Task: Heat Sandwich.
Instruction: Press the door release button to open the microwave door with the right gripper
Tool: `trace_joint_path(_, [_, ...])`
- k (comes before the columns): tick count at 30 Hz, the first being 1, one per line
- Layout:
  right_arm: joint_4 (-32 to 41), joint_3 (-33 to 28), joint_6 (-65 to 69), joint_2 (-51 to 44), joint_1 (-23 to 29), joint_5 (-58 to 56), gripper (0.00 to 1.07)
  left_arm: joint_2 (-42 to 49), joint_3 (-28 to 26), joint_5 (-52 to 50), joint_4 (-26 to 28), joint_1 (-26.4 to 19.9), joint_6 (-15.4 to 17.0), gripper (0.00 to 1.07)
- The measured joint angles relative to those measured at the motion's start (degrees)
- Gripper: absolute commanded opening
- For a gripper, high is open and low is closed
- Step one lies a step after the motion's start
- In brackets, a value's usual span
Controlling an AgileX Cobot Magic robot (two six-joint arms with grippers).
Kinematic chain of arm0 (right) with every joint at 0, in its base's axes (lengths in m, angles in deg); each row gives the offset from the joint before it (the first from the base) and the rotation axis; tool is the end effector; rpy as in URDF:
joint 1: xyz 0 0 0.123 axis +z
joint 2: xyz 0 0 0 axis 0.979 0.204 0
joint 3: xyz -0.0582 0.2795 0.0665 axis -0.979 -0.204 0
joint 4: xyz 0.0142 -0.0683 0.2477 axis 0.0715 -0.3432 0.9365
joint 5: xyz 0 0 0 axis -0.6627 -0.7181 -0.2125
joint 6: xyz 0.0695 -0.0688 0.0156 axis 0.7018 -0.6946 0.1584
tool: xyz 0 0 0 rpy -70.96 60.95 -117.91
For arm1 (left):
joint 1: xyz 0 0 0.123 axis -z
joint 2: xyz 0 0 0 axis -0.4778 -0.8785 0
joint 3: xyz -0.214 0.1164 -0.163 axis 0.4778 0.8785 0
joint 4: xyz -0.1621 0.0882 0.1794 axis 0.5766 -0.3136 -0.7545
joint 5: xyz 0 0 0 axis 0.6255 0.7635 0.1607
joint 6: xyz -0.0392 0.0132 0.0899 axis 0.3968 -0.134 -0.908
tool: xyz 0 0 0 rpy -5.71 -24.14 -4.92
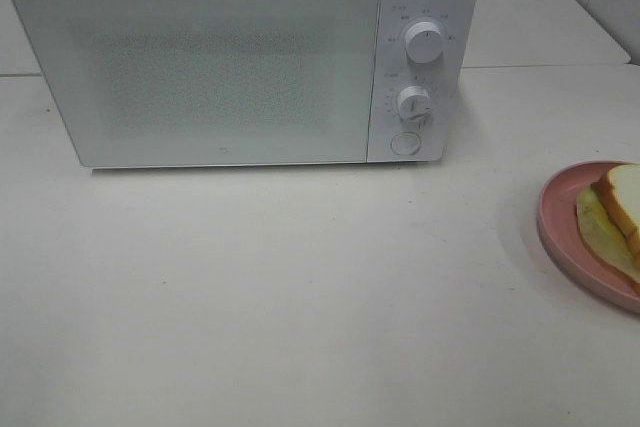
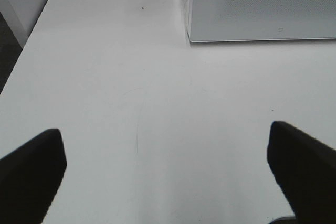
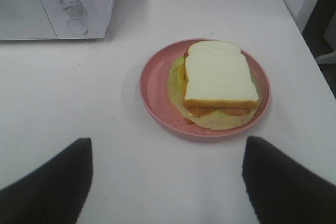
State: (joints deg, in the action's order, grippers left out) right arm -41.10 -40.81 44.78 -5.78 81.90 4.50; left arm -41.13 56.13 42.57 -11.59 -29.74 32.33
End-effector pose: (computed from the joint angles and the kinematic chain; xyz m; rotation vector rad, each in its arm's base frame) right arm -0.0016 -0.0058 0.2812 0.0198 2.0078 0.0144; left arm -0.0004 -0.0038 0.2776 0.0289 2.0215 -0.0101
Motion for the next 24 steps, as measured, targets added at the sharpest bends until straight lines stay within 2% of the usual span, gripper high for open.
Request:
trace_joint_path(20, [0.00,0.29,0.00,0.06,0.00,0.57,0.76,0.00,0.00,0.00,0.00,0.00,0.00,1.01])
trace_joint_path(24, [0.00,0.80,0.00,2.86,0.00,2.52,0.76,0.00,0.00,0.00,0.00,0.00,0.00,1.01])
